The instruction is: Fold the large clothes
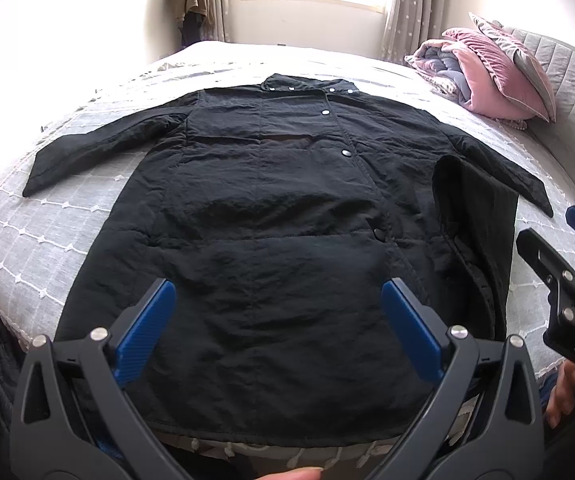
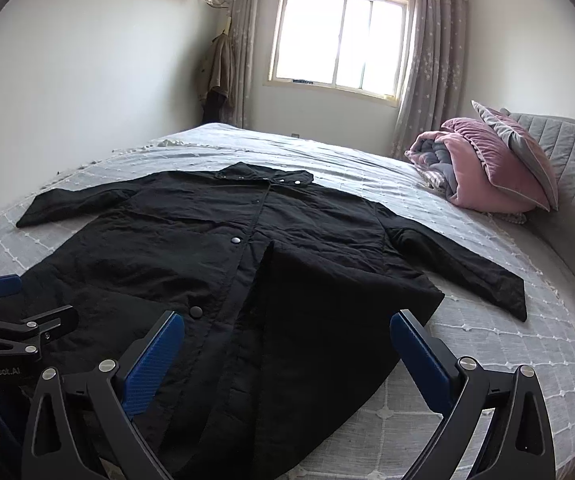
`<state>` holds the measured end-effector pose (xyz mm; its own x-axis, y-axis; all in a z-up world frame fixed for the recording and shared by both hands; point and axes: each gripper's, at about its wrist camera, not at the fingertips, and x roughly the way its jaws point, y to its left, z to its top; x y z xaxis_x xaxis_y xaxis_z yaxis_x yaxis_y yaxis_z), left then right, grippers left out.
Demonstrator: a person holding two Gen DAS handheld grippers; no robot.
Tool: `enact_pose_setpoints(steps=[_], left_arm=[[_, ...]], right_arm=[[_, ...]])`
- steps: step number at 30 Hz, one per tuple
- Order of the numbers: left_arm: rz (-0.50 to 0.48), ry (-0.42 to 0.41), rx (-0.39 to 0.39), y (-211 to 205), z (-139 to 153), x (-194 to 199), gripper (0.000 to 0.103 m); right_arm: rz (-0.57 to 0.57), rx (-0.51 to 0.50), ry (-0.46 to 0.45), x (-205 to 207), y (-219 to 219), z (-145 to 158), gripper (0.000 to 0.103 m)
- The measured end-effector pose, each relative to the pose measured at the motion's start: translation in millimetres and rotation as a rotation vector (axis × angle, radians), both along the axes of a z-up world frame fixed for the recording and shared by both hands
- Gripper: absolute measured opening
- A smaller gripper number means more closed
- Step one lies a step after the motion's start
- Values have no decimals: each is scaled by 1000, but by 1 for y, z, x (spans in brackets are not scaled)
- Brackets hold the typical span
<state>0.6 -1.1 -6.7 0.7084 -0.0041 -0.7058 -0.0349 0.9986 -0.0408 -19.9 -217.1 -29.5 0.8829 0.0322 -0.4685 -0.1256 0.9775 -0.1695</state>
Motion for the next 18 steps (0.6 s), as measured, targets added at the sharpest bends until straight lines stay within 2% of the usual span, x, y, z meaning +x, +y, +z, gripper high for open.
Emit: enact_pose_setpoints(steps=[3,9,10,15,18], left_arm=[[1,-35,0,-1,0,0,102],[-2,-42,6,1,-1,1,102],[0,-15,3,0,-2,1,102],[1,-60,24,-1,-1,0,102],[2,-37,2,-1,-3,1,102]], right_arm=[[-1,3,-9,0,-2,0,103],[-3,-9,-3,1,-1,-1,103],[-4,-13,-2,2,-1,-1,103],[-7,-23,-5,2,1,-2,103],[-7,-22,0,2,0,-2,103]])
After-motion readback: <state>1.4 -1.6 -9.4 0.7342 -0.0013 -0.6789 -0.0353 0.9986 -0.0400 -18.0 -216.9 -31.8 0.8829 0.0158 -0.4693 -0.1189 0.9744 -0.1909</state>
